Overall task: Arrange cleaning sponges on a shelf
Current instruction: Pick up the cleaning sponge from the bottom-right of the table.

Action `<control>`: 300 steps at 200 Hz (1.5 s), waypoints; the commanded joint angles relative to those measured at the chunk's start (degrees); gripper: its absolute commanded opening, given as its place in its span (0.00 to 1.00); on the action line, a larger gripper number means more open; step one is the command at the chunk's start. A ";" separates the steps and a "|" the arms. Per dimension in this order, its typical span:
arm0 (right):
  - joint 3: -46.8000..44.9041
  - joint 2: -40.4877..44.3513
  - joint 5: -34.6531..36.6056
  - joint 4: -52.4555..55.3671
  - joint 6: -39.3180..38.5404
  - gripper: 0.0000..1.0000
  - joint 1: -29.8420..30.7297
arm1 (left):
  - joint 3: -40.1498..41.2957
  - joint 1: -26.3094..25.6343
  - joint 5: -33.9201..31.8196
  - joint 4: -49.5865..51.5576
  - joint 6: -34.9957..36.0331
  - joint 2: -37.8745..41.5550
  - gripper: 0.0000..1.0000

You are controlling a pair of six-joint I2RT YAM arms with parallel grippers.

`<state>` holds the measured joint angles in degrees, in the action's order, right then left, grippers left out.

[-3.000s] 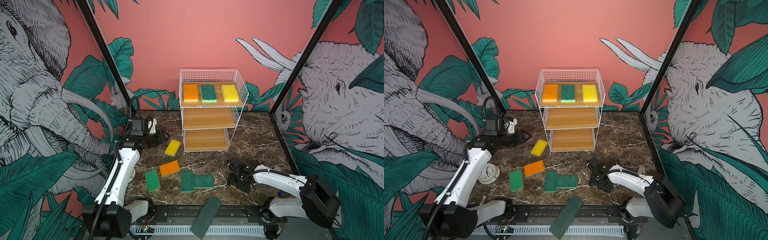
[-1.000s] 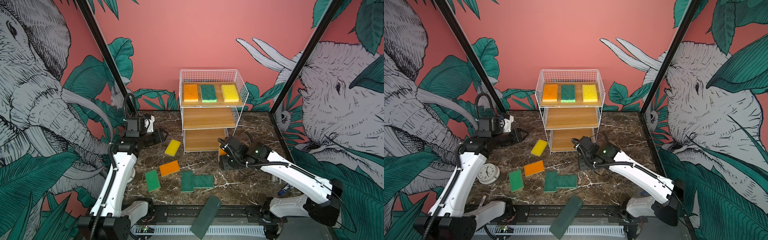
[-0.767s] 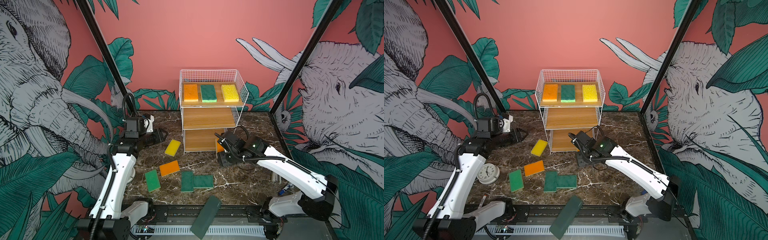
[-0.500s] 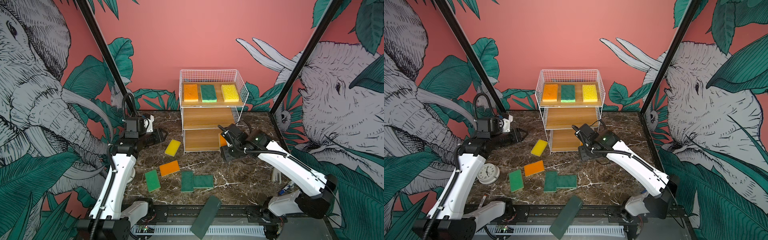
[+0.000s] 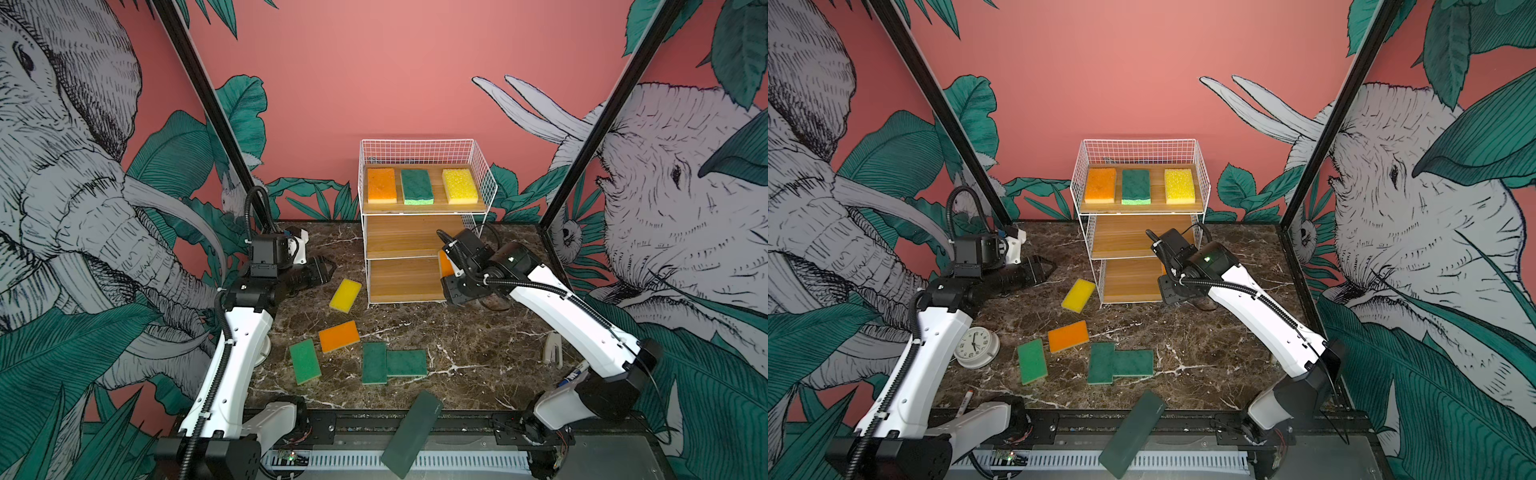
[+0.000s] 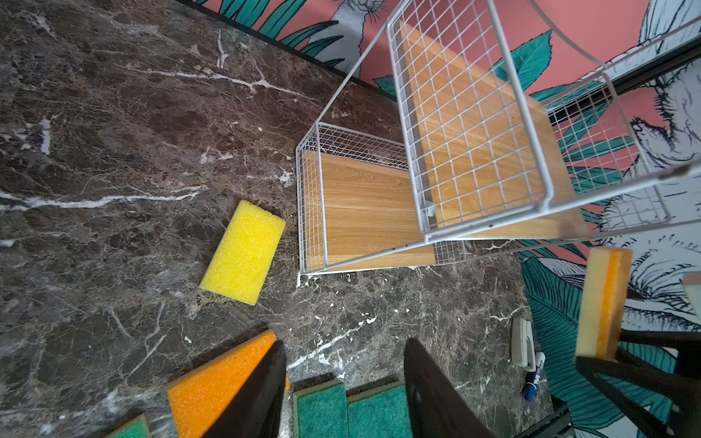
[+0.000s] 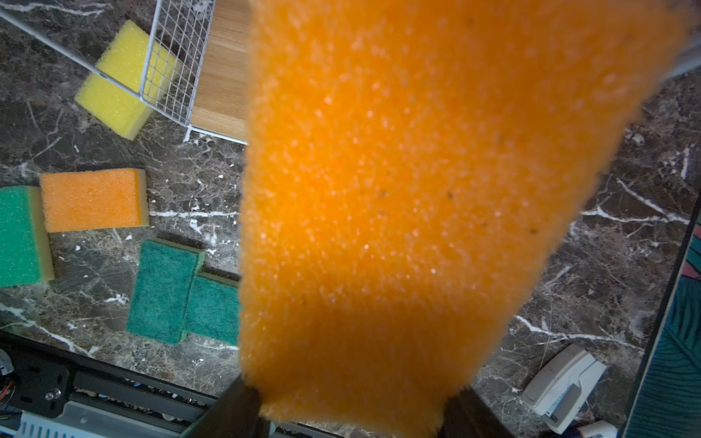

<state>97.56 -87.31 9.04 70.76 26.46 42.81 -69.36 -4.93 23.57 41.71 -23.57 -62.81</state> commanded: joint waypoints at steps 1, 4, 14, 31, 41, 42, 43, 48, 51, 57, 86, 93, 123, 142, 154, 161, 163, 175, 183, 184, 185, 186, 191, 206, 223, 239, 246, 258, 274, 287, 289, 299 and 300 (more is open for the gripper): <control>2.27 -0.77 1.60 1.25 -1.73 0.63 -0.77 | 0.81 0.36 0.86 -1.14 0.03 1.19 0.52; 2.50 -0.93 1.61 1.30 -1.83 0.63 -0.78 | 0.84 0.38 0.86 -1.18 0.02 1.35 0.52; 3.03 -1.50 1.51 1.30 -2.02 0.63 -0.81 | 1.15 0.36 0.86 -1.27 0.00 1.44 0.52; 3.92 -2.40 1.73 1.69 -2.11 0.62 -1.03 | 1.51 0.37 0.78 -1.46 -0.15 1.63 0.52; 4.26 -2.84 1.99 1.79 -2.20 0.63 -1.03 | 1.60 0.37 0.77 -1.49 -0.14 1.62 0.52; 4.28 -2.90 2.01 1.81 -2.15 0.62 -1.00 | 1.56 0.36 0.77 -1.52 -0.10 1.63 0.52; 4.34 -2.93 2.02 1.82 -2.18 0.63 -1.03 | 1.58 0.36 0.77 -1.53 -0.09 1.59 0.52; 4.47 -3.12 2.19 1.88 -2.24 0.62 -1.06 | 1.60 0.38 0.73 -1.62 -0.13 1.63 0.52; 4.56 -3.20 2.33 1.97 -2.21 0.63 -1.11 | 1.72 0.38 0.77 -1.60 -0.15 1.61 0.52; 4.73 -3.42 2.46 2.00 -2.29 0.63 -1.16 | 1.74 0.38 0.77 -1.70 -0.14 1.63 0.52; 5.62 -3.91 2.77 2.03 -2.64 0.63 -1.53 | 1.81 0.41 1.12 -2.01 -0.50 1.62 0.52; 5.86 -3.92 2.74 2.12 -2.73 0.63 -1.61 | 1.86 0.36 1.39 -2.20 -0.51 1.63 0.52; 5.62 -3.88 1.42 1.60 -2.34 0.62 -1.68 | 2.28 0.36 5.13 -3.04 0.18 2.19 0.52; 3.10 -2.21 -1.62 -0.82 -1.92 0.61 -1.61 | 3.21 -0.73 10.16 -4.55 0.41 2.93 0.52; 0.35 -0.48 -3.91 -3.14 -1.42 0.60 -1.52 | 3.96 -3.26 10.40 -6.28 0.81 4.06 0.52; -1.47 0.74 -4.79 -4.36 -1.01 0.60 -1.53 | 3.97 -5.28 10.19 -6.47 1.45 4.69 0.52; -1.97 1.11 -4.99 -4.68 -0.89 0.60 -1.51 | 3.93 -5.86 9.89 -6.40 1.63 4.75 0.52; -4.52 3.04 -5.90 -6.26 -0.46 0.59 -1.32 | 3.46 -8.68 9.26 -6.16 2.01 5.08 0.53; -5.90 4.27 -6.33 -6.88 -0.44 0.59 -1.00 | 3.43 -9.80 9.94 -6.71 1.10 5.13 0.53; -6.07 4.43 -6.32 -6.96 -0.44 0.60 -0.99 | 3.44 -9.86 10.06 -6.81 0.87 5.14 0.53; -6.29 4.61 -6.36 -7.04 -0.44 0.60 -0.98 | 3.44 -9.89 10.20 -6.95 0.71 5.15 0.53; -6.40 4.74 -6.38 -7.09 -0.44 0.60 -0.89 | 3.49 -10.04 10.28 -7.10 0.45 5.10 0.53; -7.06 5.40 -6.48 -7.41 -0.51 0.59 -0.55 | 3.80 -10.40 11.40 -8.03 -0.61 5.03 0.53; -8.78 7.18 -6.42 -8.33 -0.68 0.59 0.76 | 5.75 -11.25 14.81 -12.25 -4.92 5.26 0.53; -10.02 9.08 -6.24 -9.51 -0.89 0.59 3.00 | 8.08 -13.09 15.00 -16.31 -8.54 5.75 0.53; -11.10 10.40 -6.95 -11.04 -0.97 0.60 5.43 | 9.22 -16.43 13.83 -18.87 -10.68 5.95 0.53; -11.70 10.81 -7.30 -11.95 -1.08 0.60 6.89 | 9.63 -18.06 13.40 -20.18 -11.68 5.72 0.54; -12.21 10.99 -7.64 -12.88 -1.44 0.60 8.98 | 9.77 -21.16 13.13 -21.86 -13.06 5.05 0.55; -12.32 10.75 -6.59 -13.08 -2.05 0.60 12.12 | 9.60 -24.16 11.97 -23.35 -14.55 3.90 0.56; -12.31 10.72 -5.40 -13.23 -2.49 0.60 14.18 | 9.51 -25.29 11.59 -24.04 -15.88 3.10 0.56; -12.31 10.75 -5.25 -13.27 -2.54 0.60 14.48 | 9.51 -25.35 11.54 -24.09 -16.15 2.95 0.56; -12.31 10.87 -4.82 -13.47 -2.77 0.60 15.62 | 9.67 -25.62 11.77 -25.00 -17.31 2.54 0.56; -12.35 10.85 -4.78 -13.51 -2.79 0.60 15.67 | 9.72 -25.68 11.85 -25.09 -17.39 2.53 0.56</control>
<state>85.32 -76.86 2.59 59.16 24.86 56.05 -59.94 -29.76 35.97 21.12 -36.62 -59.66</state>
